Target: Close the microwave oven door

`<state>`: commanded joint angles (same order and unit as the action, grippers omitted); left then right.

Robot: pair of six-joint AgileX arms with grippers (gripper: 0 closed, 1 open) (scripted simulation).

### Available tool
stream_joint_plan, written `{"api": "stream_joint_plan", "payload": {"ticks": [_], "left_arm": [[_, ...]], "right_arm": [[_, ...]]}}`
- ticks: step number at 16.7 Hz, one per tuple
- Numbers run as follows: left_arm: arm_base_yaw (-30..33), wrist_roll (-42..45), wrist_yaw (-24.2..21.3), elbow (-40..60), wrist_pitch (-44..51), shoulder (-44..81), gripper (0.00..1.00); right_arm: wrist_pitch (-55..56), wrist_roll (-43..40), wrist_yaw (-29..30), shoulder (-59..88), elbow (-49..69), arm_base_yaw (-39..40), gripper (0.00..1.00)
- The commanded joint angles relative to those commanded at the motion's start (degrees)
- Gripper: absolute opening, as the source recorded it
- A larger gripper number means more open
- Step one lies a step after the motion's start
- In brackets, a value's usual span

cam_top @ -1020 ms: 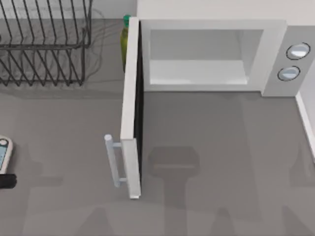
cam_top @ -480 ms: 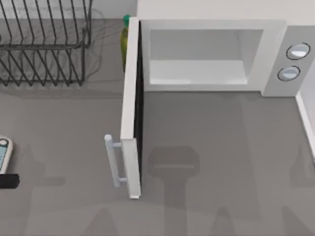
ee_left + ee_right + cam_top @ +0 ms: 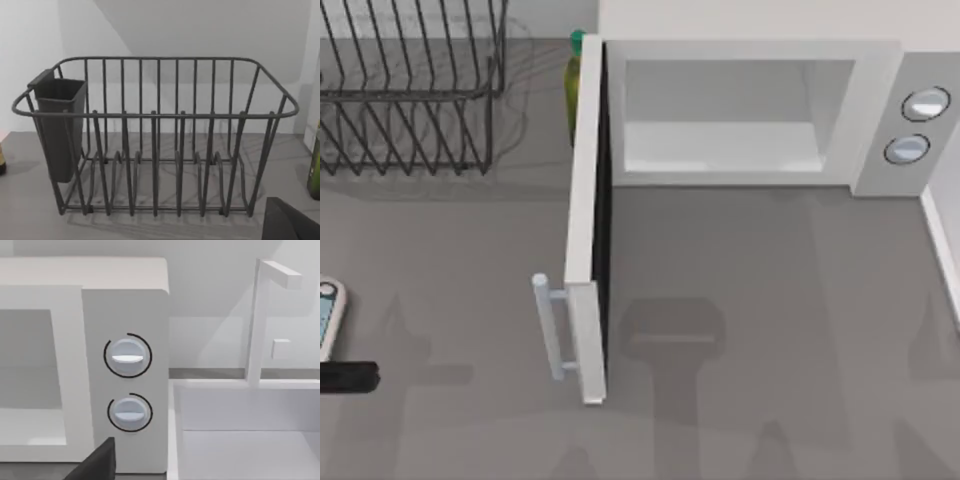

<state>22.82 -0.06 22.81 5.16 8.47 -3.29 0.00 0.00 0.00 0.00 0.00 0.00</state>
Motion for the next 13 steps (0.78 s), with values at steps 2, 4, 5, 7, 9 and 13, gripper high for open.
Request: {"api": "stream_joint_plan", "payload": {"ticks": [2,4,5,7,9,13], "left_arm": [[0.57,0.0,0.57,0.14,0.24,-0.09,0.0],[0.57,0.0,0.57,0.14,0.24,-0.09,0.0],[0.36,-0.04,0.38,-0.04,0.09,0.13,0.0],[1.35,-0.03,1.37,0.07,-0.74,1.06,0.0],[4.78,0.0,4.8,0.41,-3.12,3.78,0.0],[13.85,0.09,13.86,1.06,-9.33,10.64,0.0]], "right_arm": [[0.0,0.0,0.0,0.0,0.0,0.0,1.0],[0.0,0.0,0.0,0.0,0.0,0.0,1.0],[0.0,0.0,0.0,0.0,0.0,0.0,1.0],[0.0,0.0,0.0,0.0,0.0,0.0,1.0],[0.0,0.0,0.0,0.0,0.0,0.0,1.0],[0.0,0.0,0.0,0.0,0.0,0.0,1.0]]}}
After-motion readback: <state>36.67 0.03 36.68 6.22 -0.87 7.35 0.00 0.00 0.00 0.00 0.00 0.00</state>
